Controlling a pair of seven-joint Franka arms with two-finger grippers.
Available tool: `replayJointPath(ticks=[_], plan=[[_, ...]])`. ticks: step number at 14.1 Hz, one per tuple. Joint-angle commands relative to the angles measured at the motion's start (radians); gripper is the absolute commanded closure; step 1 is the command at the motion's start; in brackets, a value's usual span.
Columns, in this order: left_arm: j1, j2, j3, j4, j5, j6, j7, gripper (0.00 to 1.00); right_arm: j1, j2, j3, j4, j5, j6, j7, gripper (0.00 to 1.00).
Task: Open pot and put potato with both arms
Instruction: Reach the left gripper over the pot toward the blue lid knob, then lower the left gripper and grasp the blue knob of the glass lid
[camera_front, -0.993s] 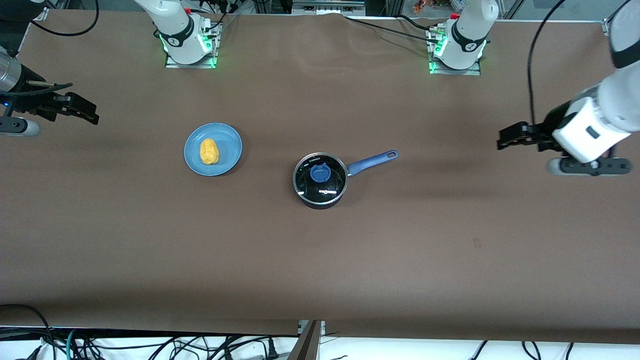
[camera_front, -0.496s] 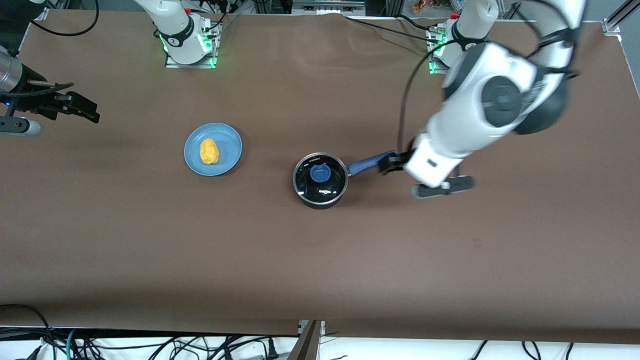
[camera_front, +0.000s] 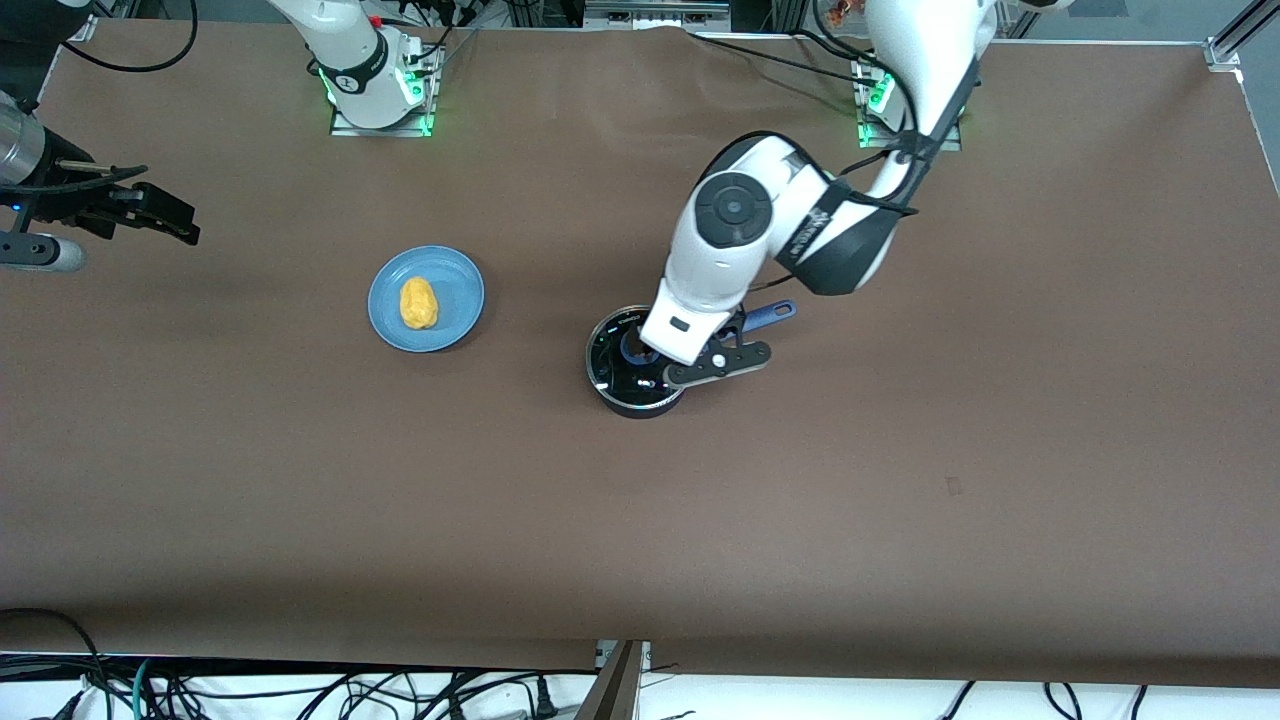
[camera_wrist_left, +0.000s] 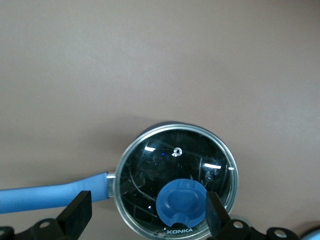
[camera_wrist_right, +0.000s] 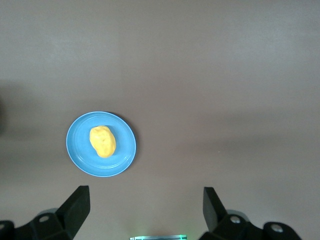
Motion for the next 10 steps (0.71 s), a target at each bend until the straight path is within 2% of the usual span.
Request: replayJointPath(ticks=[1, 10], plan=[[-0.058, 0.092, 0.014, 0.104, 0.073, -0.006, -0.092, 0.0, -0.015, -0.028, 0.01, -0.02, -0.005, -0.011, -0.017, 0.0], [-0.116, 0.163, 0.019, 0.119, 0.11, 0.017, -0.183, 0.0, -0.015, -0.031, 0.01, -0.022, -0.005, -0.02, -0.017, 0.0]])
